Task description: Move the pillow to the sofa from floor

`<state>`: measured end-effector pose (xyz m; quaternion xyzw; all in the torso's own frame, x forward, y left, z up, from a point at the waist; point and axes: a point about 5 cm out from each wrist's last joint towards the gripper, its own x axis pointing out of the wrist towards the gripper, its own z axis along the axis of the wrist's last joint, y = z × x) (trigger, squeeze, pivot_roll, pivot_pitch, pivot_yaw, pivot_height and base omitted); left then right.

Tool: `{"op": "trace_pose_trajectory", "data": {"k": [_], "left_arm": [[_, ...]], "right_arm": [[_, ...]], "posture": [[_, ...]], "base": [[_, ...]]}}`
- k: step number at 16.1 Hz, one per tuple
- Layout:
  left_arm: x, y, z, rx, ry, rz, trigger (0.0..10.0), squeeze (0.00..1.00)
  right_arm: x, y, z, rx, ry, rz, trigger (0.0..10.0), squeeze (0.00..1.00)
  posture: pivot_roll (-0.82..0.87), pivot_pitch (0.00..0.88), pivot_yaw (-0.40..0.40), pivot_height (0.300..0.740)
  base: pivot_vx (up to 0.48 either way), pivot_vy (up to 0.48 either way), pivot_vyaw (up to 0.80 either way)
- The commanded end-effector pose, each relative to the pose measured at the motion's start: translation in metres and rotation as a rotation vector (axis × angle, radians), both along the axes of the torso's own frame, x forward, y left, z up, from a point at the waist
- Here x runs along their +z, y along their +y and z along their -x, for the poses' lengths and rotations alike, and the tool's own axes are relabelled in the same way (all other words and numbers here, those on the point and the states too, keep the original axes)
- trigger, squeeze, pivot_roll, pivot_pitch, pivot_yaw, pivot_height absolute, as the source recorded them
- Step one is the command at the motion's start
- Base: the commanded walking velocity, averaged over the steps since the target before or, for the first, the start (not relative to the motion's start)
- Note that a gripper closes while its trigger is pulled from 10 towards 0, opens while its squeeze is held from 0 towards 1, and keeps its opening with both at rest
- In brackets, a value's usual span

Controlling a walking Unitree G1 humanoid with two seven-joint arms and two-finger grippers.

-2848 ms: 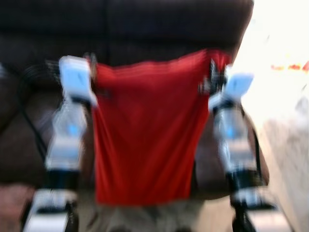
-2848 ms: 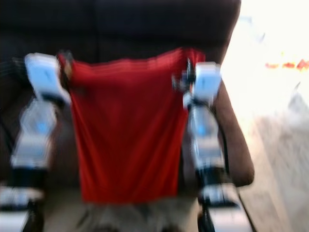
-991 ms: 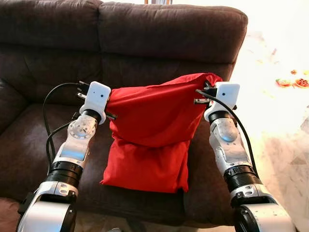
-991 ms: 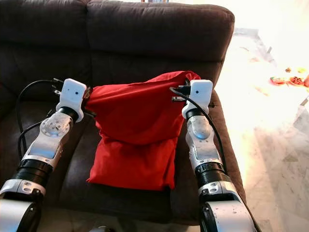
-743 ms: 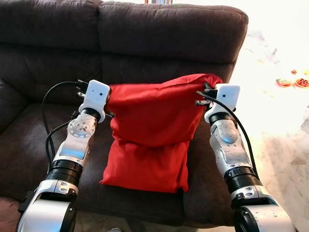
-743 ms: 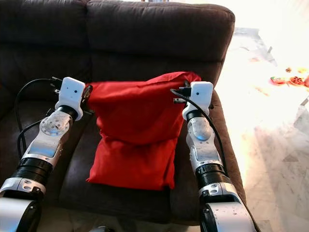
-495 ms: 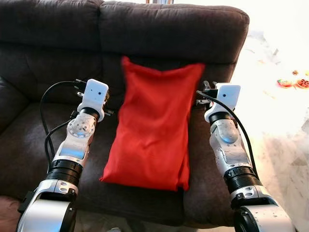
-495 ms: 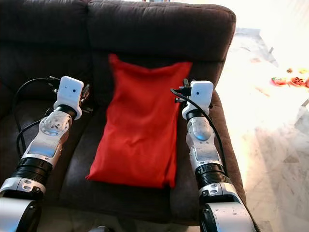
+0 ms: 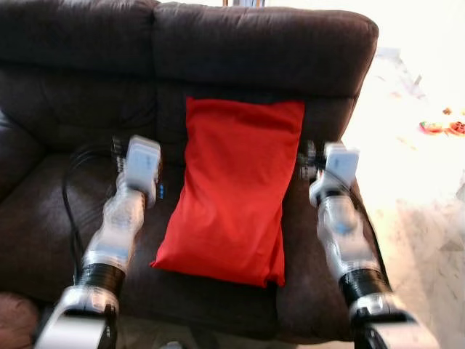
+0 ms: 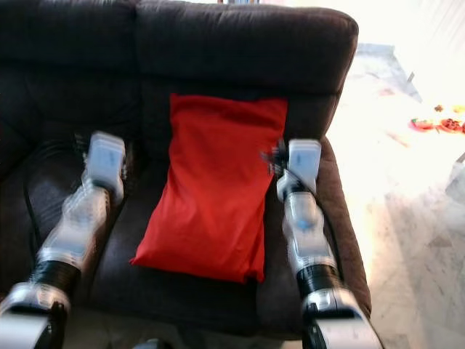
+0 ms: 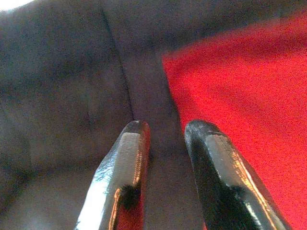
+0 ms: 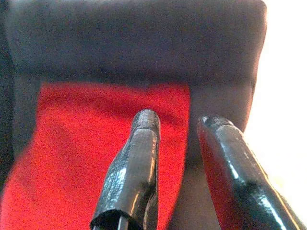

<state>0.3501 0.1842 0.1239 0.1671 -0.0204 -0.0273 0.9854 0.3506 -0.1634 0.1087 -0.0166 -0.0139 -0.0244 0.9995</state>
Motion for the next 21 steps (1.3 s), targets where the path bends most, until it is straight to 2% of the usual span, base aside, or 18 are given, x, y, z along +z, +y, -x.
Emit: {"op": "trace_pose_trajectory", "data": {"k": [1,4,7,10,12,16,18,21], "left_arm": [[-0.013,0.001,0.006,0.015,0.019,-0.007,10.0,0.0],[-0.058,0.012,0.028,0.088,0.153,0.03,10.0,0.0],[-0.117,0.018,0.069,0.146,0.385,0.063,10.0,0.0],[-0.143,0.017,0.091,0.161,0.521,0.124,10.0,0.0],[-0.16,0.016,0.11,0.171,0.598,0.118,10.0,0.0],[-0.181,0.028,0.138,0.233,0.725,0.1,10.0,0.0],[-0.187,0.032,0.147,0.256,0.766,0.112,10.0,0.0],[-0.192,0.033,0.153,0.254,0.809,0.113,10.0,0.0]], "right_arm": [[-0.017,-0.005,0.007,-0.014,0.06,-0.001,10.0,0.0],[-0.051,-0.013,0.025,-0.033,0.179,0.007,10.0,0.0],[-0.095,-0.02,0.055,-0.045,0.355,0.036,10.0,0.0],[-0.116,-0.025,0.073,-0.056,0.456,0.026,10.0,0.0],[-0.136,-0.03,0.093,-0.065,0.569,0.031,10.0,0.0],[-0.172,-0.041,0.141,-0.099,0.787,0.063,10.0,0.0],[-0.183,-0.049,0.161,-0.144,0.871,0.061,10.0,0.0],[-0.193,-0.055,0.182,-0.186,0.965,0.079,10.0,0.0]], "posture": [[0.12,0.056,-0.051,0.74],[0.11,0.055,-0.05,0.74],[0.1,0.044,-0.053,0.74],[0.1,0.039,-0.058,0.74],[0.09,0.033,-0.061,0.74],[0.09,0.022,-0.059,0.74],[0.09,0.017,-0.057,0.74],[0.09,0.006,-0.054,0.74]], "base": [[0.0,0.0,0.0],[0.0,0.0,0.0],[0.0,0.0,0.0],[0.0,0.0,0.0],[0.0,0.0,0.0],[0.0,0.0,0.0],[0.0,0.0,0.0],[0.0,0.0,0.0]]}}
